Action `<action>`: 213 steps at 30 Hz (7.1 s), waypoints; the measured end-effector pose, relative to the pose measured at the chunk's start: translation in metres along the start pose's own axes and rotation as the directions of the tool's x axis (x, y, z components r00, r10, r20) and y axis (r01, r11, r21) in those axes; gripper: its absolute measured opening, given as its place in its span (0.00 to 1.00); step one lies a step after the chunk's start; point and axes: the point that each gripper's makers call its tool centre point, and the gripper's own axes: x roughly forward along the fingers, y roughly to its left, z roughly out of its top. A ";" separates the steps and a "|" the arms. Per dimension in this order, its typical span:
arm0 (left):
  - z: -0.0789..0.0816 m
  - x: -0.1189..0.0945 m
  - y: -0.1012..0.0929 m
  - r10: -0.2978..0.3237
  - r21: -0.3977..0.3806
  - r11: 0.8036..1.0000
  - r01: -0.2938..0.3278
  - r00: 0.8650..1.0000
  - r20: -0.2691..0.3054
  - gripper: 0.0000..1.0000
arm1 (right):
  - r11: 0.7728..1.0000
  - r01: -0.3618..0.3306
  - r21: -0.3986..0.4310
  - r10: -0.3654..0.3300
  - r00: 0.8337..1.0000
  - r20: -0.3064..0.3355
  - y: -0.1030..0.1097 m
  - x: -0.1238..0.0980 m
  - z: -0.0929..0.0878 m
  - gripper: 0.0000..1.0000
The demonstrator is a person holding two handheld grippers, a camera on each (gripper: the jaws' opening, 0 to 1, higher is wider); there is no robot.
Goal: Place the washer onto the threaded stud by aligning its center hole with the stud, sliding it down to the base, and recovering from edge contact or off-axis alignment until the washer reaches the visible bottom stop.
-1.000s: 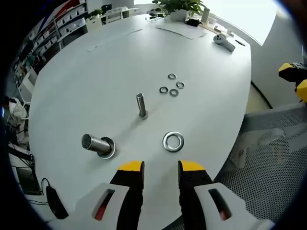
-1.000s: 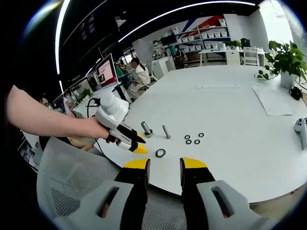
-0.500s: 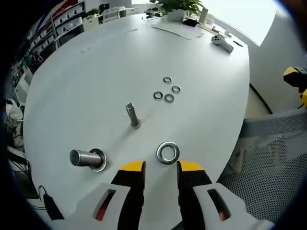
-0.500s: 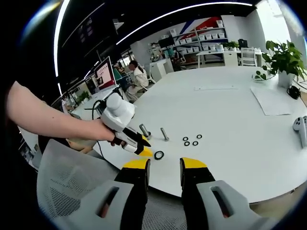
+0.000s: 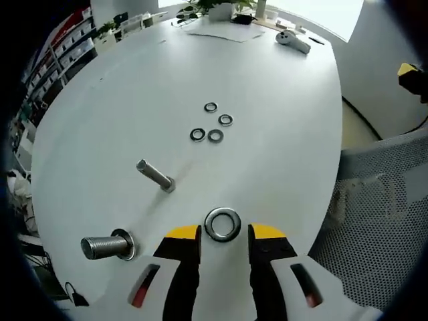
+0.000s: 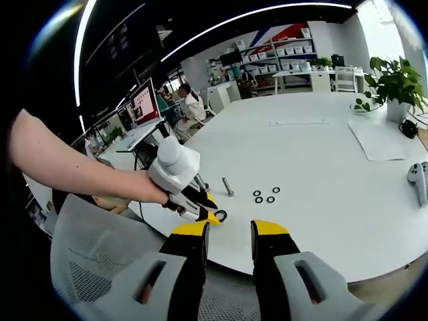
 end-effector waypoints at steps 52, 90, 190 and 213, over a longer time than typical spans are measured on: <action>-0.083 -0.025 0.035 0.056 -0.012 0.998 -0.058 0.986 -0.158 0.21 | 1.000 -0.005 0.005 0.005 1.000 0.013 0.000 0.001 0.001 0.28; -0.078 -0.020 0.034 0.041 0.008 0.999 -0.040 0.975 -0.220 0.26 | 1.000 -0.006 0.005 0.006 1.000 0.018 0.002 -0.002 0.004 0.28; 0.018 -0.103 0.103 0.123 0.131 0.984 -0.120 0.992 -0.020 0.19 | 1.000 -0.016 -0.008 0.016 0.999 -0.032 0.003 0.002 -0.005 0.28; 0.010 -0.089 0.116 0.106 0.191 0.978 -0.081 0.987 -0.123 0.19 | 1.000 0.008 0.012 -0.007 0.999 -0.048 -0.003 0.002 -0.009 0.28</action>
